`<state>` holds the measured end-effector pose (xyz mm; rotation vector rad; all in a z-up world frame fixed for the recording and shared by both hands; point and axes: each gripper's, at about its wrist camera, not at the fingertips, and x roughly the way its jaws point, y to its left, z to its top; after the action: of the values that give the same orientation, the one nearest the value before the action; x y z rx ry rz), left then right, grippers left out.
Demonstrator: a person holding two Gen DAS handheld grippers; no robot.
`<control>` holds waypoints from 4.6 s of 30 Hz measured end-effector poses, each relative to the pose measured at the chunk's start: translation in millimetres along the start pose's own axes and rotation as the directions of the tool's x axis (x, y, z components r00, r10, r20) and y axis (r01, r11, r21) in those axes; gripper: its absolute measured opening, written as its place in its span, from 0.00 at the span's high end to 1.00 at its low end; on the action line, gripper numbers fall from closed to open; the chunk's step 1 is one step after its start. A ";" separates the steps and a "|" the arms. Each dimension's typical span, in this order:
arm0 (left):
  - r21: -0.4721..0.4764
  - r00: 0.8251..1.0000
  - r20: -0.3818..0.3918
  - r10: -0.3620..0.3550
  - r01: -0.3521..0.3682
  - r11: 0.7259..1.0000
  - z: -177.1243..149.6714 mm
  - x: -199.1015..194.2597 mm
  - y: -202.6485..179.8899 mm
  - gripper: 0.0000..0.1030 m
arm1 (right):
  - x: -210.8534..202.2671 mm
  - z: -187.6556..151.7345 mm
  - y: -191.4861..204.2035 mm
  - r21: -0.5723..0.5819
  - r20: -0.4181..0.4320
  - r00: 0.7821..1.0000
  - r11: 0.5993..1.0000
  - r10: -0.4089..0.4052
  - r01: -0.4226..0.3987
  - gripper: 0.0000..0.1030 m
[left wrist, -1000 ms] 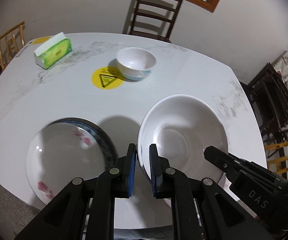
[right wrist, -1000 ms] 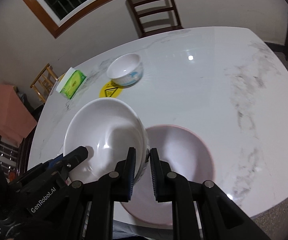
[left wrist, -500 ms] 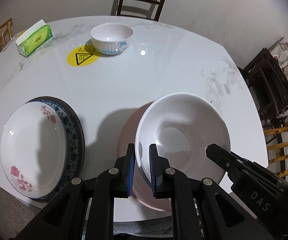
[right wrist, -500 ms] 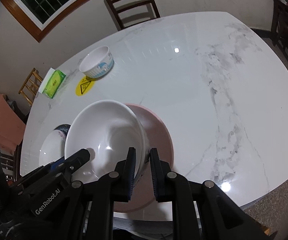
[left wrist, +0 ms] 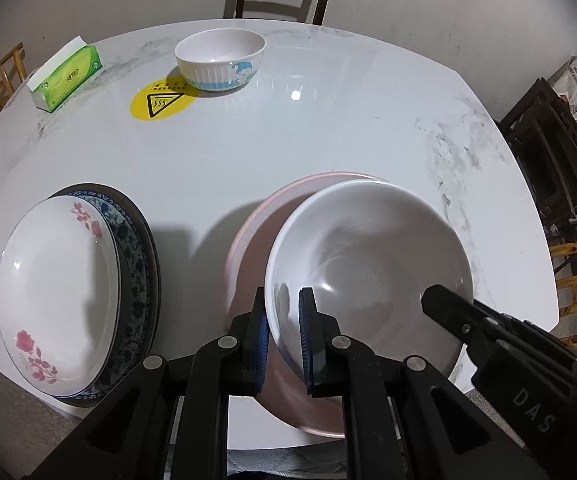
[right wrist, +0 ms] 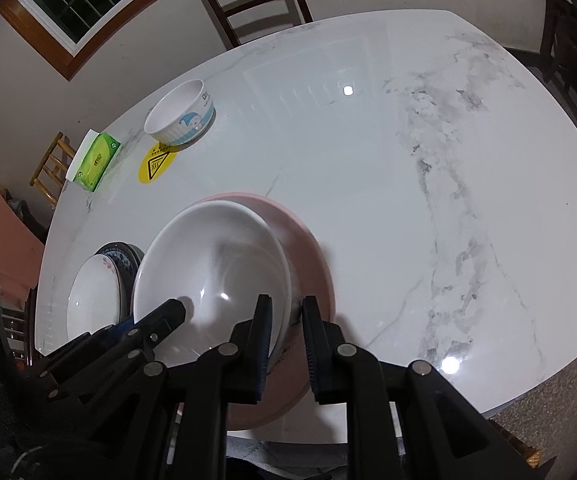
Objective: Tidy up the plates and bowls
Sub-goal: 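Lower the white 'Rabbit' bowl into the pink bowl with the left gripper, then open the left gripper and withdraw it from the nested bowls, then reach the left gripper to the small blue-printed white bowl's rim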
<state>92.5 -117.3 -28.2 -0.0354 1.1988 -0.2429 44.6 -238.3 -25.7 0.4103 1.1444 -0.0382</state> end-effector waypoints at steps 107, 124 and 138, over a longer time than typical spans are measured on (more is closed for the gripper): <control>-0.025 0.977 0.142 0.160 -0.159 0.987 75.4 -1.5 90.2 0.57 | 35.6 114.7 67.2 -0.251 0.019 0.995 0.964 0.095 -0.087 0.79; -0.244 0.990 0.126 0.057 -0.025 0.970 189.0 37.2 145.9 0.57 | 111.1 219.6 93.2 -0.255 -0.022 0.986 0.953 0.165 -0.165 0.79; -0.257 0.996 0.066 0.059 -0.040 0.966 225.7 93.2 145.3 0.59 | 160.6 246.7 115.3 -0.297 -0.047 0.994 0.948 0.102 -0.111 0.79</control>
<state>357.4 -17.8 -53.7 -0.2374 1.1501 -0.0416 355.5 -185.8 -48.5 0.2016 1.1354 0.2354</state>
